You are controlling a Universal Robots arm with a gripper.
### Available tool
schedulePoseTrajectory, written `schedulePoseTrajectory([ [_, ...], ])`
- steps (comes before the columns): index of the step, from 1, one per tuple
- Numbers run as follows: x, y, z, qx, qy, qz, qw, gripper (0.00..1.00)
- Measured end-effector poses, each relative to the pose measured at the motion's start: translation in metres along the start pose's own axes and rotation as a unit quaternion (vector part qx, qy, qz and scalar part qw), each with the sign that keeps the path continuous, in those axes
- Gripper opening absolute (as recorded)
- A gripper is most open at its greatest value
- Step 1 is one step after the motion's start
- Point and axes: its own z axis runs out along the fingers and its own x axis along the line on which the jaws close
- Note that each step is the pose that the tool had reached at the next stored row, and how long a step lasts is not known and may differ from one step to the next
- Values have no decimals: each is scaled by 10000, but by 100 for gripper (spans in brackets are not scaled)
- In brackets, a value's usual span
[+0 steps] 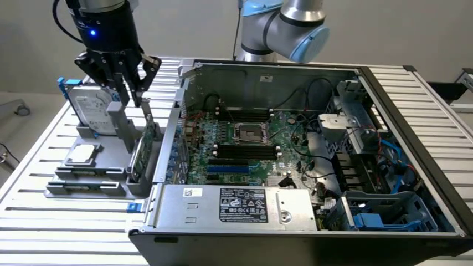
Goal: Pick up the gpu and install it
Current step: 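Pick up the gpu and move the gpu toward the slot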
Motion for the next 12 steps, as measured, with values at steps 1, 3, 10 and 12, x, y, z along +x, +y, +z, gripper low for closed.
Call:
schedulePoseTrajectory([
  [1, 0, 0, 0, 0, 0, 0, 10000, 30],
  [3, 0, -1, 10, -1, 0, 0, 10000, 36],
  [10, -1, -105, 134, 0, 5, -15, 10000, 36],
  [12, -5, -136, 169, 0, 6, -31, 10000, 36],
])
